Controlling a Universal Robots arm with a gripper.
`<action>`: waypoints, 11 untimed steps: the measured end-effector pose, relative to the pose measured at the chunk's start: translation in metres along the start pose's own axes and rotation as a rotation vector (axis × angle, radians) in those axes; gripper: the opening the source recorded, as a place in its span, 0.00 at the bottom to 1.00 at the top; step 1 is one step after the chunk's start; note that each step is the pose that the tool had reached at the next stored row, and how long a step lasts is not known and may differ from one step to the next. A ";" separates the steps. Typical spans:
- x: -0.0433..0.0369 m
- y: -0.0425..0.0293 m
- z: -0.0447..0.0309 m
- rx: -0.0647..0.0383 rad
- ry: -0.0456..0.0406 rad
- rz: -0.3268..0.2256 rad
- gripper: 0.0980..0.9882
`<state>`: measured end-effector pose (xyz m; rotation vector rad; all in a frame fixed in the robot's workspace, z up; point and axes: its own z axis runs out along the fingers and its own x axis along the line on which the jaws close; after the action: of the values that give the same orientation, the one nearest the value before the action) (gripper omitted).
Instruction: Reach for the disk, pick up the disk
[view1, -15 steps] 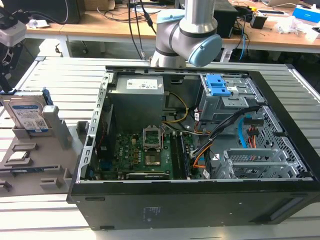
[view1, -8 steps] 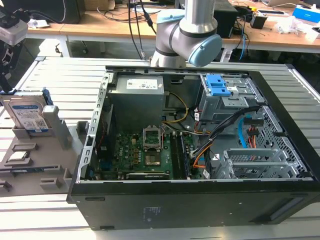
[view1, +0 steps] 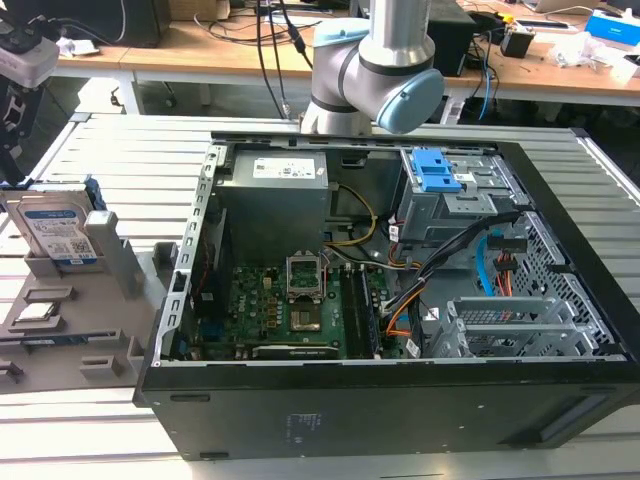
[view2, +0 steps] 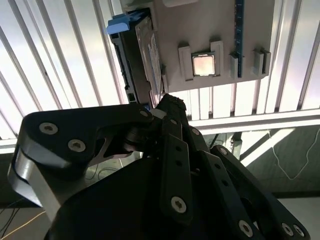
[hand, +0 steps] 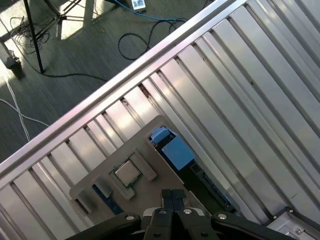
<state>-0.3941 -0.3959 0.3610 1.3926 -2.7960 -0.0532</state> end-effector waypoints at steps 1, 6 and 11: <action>0.0000 0.0000 0.0000 0.000 0.0002 -0.005 0.01; 0.0000 0.0000 0.0000 0.000 0.0015 -0.037 0.01; 0.0000 0.0000 0.0000 0.000 0.0028 -0.073 0.01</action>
<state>-0.3941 -0.3959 0.3609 1.4929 -2.7424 -0.0521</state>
